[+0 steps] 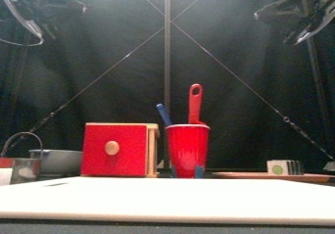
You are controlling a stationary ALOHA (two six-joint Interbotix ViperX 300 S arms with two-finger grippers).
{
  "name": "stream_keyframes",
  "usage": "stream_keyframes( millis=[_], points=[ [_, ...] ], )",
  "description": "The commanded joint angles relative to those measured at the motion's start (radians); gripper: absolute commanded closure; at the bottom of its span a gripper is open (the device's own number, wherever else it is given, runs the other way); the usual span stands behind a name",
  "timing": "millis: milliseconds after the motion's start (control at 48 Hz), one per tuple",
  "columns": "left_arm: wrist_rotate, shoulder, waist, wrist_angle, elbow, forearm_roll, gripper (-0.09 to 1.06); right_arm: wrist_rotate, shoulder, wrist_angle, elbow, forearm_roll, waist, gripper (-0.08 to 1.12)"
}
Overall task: Place sushi on board then cut the sushi with the knife then place the pieces on the plate
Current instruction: Place the sushi on the board
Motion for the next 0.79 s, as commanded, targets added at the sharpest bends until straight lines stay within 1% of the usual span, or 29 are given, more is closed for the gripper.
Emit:
stream_keyframes(
  millis=[21,62,167,229,292,354,375,458,542,625,708,792],
  points=[
    [-0.003,0.014,0.003,-0.008,-0.011,-0.003,1.0,0.006,0.021,0.012,-0.012,0.003,-0.054,1.0],
    [-0.005,0.015,-0.002,-0.006,-0.012,-0.005,0.99,0.008,0.029,0.037,-0.017,0.005,-0.072,1.0],
    [-0.005,0.015,-0.003,-0.008,-0.015,-0.009,0.98,0.006,0.069,0.192,-0.055,0.009,-0.124,1.0],
    [-0.005,0.015,-0.003,-0.008,-0.014,-0.014,0.97,0.003,0.098,0.334,-0.091,0.002,-0.155,1.0],
    [-0.002,0.015,-0.002,-0.008,-0.011,-0.018,0.97,-0.018,0.133,0.531,-0.14,-0.015,-0.187,1.0],
    [-0.002,0.014,0.006,-0.008,-0.011,-0.021,0.97,-0.031,0.161,0.693,-0.181,-0.057,-0.216,1.0],
    [-0.002,0.015,0.008,-0.006,-0.011,-0.021,0.97,-0.04,0.173,0.77,-0.198,-0.087,-0.225,1.0],
    [0.0,0.015,0.017,-0.008,-0.011,-0.021,0.97,-0.067,0.196,0.923,-0.222,-0.17,-0.235,0.99],
    [0.0,0.015,0.029,-0.008,-0.009,-0.021,0.97,-0.084,0.206,1.005,-0.227,-0.247,-0.235,0.98],
    [-0.002,0.015,0.04,-0.008,-0.006,-0.023,0.97,-0.087,0.21,1.039,-0.216,-0.307,-0.232,0.94],
    [-0.003,0.015,0.052,-0.008,-0.002,-0.028,0.97,-0.087,0.213,1.052,-0.196,-0.347,-0.221,0.85],
    [-0.003,0.015,0.061,-0.011,0.003,-0.038,0.97,-0.087,0.219,1.051,-0.178,-0.356,-0.207,0.74]
  ],
)
